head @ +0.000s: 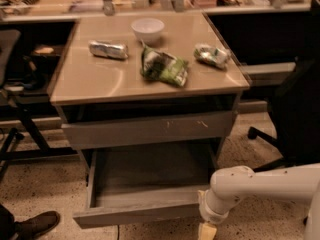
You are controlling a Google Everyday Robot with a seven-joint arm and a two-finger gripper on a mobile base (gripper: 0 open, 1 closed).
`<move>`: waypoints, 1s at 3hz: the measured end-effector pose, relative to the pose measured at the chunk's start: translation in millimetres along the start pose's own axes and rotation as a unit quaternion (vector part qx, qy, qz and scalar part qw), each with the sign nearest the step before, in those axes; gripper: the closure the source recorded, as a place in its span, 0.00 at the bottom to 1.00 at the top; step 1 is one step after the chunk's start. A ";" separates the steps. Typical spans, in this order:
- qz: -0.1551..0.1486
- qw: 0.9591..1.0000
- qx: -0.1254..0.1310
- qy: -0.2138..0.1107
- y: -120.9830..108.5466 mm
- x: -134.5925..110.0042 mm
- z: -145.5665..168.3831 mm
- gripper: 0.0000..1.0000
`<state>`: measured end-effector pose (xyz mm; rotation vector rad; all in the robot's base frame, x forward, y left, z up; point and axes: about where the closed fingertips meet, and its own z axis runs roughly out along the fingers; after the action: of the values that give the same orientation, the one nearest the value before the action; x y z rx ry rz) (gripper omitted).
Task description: Open middle drawer
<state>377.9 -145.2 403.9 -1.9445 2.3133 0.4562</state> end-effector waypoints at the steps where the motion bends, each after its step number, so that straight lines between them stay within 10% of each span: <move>1: 0.000 1.000 0.000 0.000 -0.3 -0.8 -1.7 0.00; 3: 0.018 1.000 -0.006 -0.003 25.4 15.9 -6.4 0.00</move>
Offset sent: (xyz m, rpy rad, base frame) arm -0.1814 -0.0878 0.0217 0.0167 0.1145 -0.1930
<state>350.9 -158.2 410.3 -1.9076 2.3504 0.4778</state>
